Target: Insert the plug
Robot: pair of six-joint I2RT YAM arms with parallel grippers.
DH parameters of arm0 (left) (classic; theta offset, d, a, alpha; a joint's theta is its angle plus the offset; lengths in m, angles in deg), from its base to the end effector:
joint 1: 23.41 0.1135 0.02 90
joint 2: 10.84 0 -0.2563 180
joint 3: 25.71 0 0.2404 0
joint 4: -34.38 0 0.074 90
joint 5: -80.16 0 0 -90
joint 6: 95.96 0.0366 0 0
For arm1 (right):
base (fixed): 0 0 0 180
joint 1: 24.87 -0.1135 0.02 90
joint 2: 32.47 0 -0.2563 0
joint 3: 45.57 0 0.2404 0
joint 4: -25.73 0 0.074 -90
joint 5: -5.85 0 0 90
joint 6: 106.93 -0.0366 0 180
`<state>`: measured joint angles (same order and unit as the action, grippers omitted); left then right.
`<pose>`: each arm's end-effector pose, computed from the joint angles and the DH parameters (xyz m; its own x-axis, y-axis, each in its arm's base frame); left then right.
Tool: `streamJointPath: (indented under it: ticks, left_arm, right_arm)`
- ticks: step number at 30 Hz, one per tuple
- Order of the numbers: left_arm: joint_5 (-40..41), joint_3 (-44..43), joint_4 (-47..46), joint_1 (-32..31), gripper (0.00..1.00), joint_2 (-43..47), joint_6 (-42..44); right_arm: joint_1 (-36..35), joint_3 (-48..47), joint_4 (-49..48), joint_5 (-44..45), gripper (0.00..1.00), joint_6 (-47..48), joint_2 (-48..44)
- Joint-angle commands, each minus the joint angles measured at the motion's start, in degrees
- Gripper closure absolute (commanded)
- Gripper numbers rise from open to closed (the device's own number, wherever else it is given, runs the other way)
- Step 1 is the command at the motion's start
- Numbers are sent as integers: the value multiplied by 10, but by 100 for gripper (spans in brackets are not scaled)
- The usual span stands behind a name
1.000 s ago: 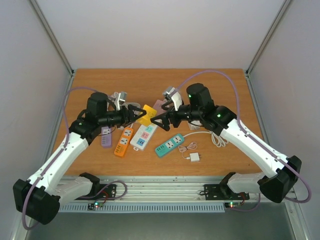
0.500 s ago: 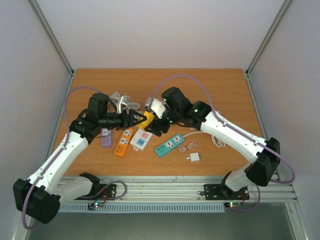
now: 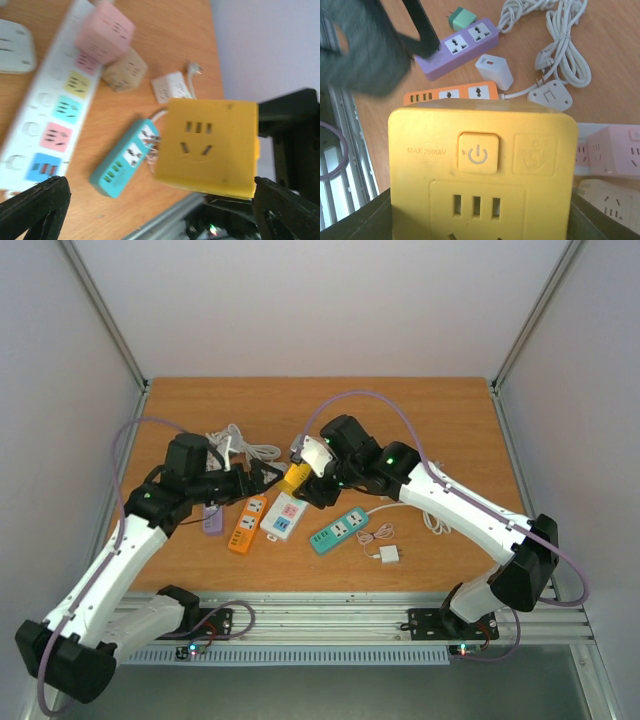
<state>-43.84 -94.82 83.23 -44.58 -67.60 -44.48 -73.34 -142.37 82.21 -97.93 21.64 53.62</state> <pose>0.1775 -0.0907 0.3172 -0.8815 -0.2123 -0.4218 0.2168 0.6116 -0.7609 0.2024 0.2417 0.3354 0.1505 -0.7433 -0.6518 -0.9508 0.0718 -0.3015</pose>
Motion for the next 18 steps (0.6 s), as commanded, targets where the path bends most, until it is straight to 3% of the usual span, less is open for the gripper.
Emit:
streamJointPath:
  ticks: [1,9,18]
  left_arm:
    - [142,-12,81,17,1,50,9]
    - [293,-27,152,32,1,133,96]
    - [400,9,115,35,1,153,193]
  right_arm:
    - [17,-2,11,15,52,-1,3]
    - [59,-22,27,15,52,25,70]
    - [98,-86,23,-6,53,53,198]
